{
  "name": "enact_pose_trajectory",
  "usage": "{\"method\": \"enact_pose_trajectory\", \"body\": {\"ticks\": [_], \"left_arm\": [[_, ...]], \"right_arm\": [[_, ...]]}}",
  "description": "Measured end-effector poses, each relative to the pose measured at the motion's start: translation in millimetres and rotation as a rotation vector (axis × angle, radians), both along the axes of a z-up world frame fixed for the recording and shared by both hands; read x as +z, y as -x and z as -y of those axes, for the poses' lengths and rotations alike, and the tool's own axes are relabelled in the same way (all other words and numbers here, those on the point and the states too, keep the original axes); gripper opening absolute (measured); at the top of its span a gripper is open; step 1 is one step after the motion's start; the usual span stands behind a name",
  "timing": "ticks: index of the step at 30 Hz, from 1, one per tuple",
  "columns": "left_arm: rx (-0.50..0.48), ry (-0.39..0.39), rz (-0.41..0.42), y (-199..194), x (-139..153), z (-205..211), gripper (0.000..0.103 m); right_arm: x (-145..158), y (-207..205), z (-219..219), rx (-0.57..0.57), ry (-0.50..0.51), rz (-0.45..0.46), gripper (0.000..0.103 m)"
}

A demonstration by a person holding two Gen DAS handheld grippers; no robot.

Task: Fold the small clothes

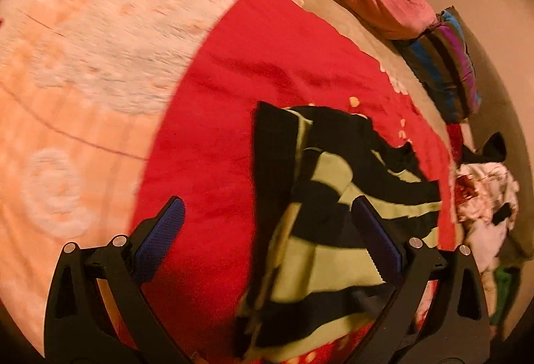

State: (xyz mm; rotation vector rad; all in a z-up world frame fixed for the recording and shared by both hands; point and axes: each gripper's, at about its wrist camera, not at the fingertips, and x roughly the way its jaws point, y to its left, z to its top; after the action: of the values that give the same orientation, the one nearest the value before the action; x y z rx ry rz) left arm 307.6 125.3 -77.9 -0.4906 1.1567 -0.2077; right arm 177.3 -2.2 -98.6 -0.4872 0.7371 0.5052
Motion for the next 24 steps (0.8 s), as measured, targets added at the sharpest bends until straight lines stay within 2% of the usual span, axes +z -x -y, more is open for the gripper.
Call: {"method": "enact_pose_trajectory", "body": {"ticks": [1,4,7,9,11,12,14,15,17,20,24], "left_arm": [[-0.005,0.012,-0.004,-4,-4,4,0.093],[-0.025,0.045,-0.010,-17,-14,15,0.093],[-0.022,0.077,-0.055,-29,-29,24,0.093],[-0.015,0.067,-0.064,-33,-33,30,0.093],[-0.008,0.086,-0.053,-33,-30,33,0.074],[-0.001,0.137,-0.055,-33,-29,33,0.053],[0.014,0.179,-0.061,-30,-26,36,0.039],[0.004,0.182,-0.054,-29,-20,42,0.028],[-0.011,0.176,-0.033,-25,-8,53,0.026],[-0.013,0.233,0.016,-19,15,71,0.026],[-0.069,0.263,0.089,-12,49,118,0.026]], "right_arm": [[0,-3,2,-0.001,-0.016,-0.017,0.038],[7,-10,25,-0.033,-0.135,-0.068,0.008],[14,-9,40,-0.030,-0.213,-0.087,0.007],[16,-9,46,-0.024,-0.241,-0.094,0.007],[18,-12,53,-0.031,-0.288,-0.115,0.007],[20,-14,56,-0.037,-0.313,-0.124,0.007],[27,-16,66,-0.053,-0.369,-0.136,0.007],[31,-17,71,-0.057,-0.388,-0.134,0.007],[43,-14,83,-0.067,-0.430,-0.123,0.007],[59,-11,115,-0.111,-0.518,-0.110,0.007],[79,-6,162,-0.175,-0.606,-0.084,0.007]]}}
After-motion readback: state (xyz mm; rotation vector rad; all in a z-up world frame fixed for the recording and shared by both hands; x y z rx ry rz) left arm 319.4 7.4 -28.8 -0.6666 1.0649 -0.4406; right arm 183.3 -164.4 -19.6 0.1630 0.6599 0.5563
